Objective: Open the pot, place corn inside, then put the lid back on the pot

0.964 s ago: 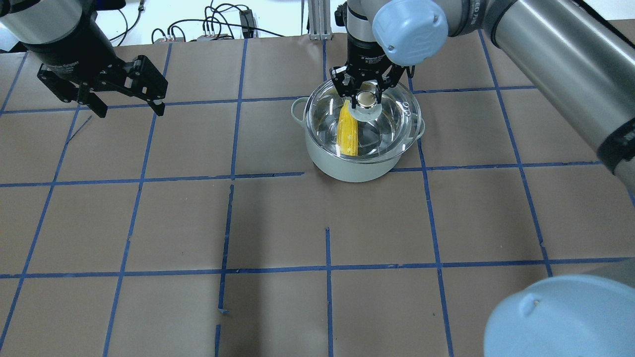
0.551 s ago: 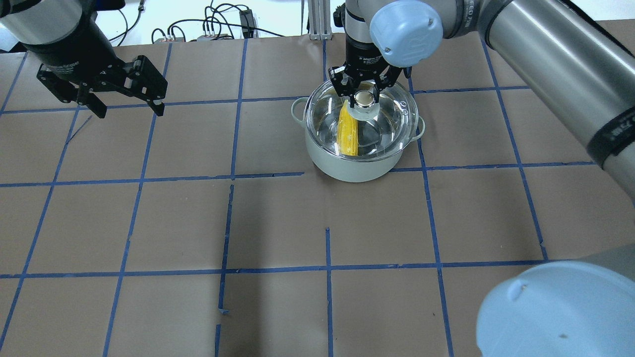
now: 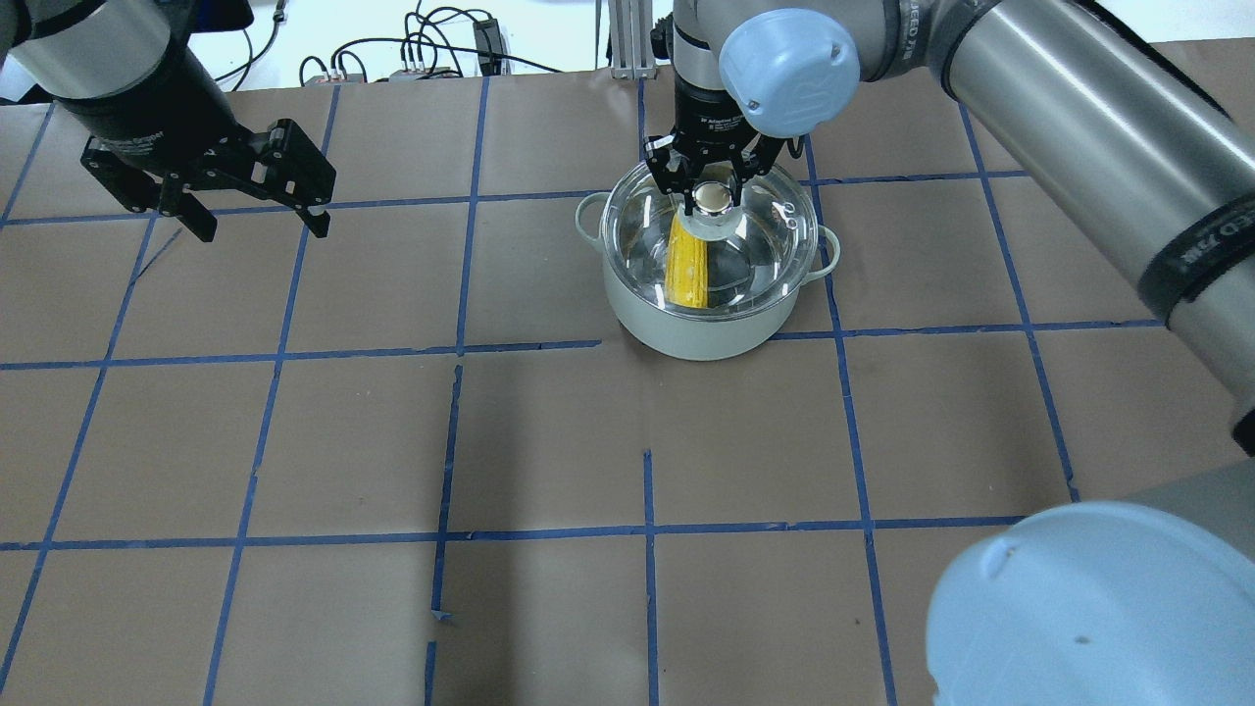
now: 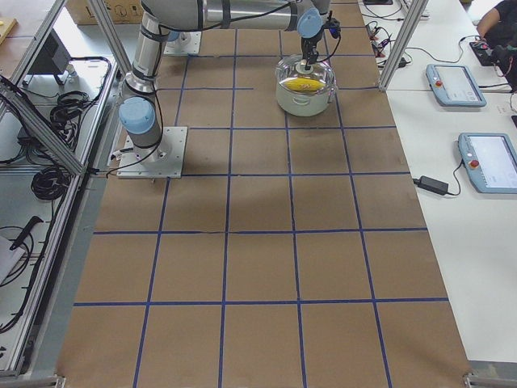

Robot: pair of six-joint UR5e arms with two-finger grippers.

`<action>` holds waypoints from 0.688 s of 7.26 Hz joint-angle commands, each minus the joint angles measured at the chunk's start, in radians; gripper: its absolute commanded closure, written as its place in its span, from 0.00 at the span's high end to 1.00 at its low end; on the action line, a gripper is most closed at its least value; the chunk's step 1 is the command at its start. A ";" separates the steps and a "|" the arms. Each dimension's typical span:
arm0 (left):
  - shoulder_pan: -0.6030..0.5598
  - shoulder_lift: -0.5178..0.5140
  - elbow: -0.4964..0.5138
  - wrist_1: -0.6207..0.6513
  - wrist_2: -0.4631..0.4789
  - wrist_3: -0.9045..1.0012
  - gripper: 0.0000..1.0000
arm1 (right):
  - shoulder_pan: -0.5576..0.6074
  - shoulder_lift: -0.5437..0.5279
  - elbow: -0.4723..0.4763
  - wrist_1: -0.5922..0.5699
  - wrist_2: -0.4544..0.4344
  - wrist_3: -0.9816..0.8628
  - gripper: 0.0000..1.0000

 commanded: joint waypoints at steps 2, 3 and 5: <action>-0.001 0.001 -0.008 0.002 -0.001 0.001 1.00 | 0.002 0.019 -0.020 -0.007 0.000 0.002 0.33; -0.001 0.001 -0.008 0.002 -0.002 0.001 1.00 | 0.002 0.023 -0.028 -0.006 0.000 0.002 0.33; -0.001 0.002 -0.010 0.002 -0.002 0.001 1.00 | 0.002 0.027 -0.028 -0.007 0.000 0.002 0.34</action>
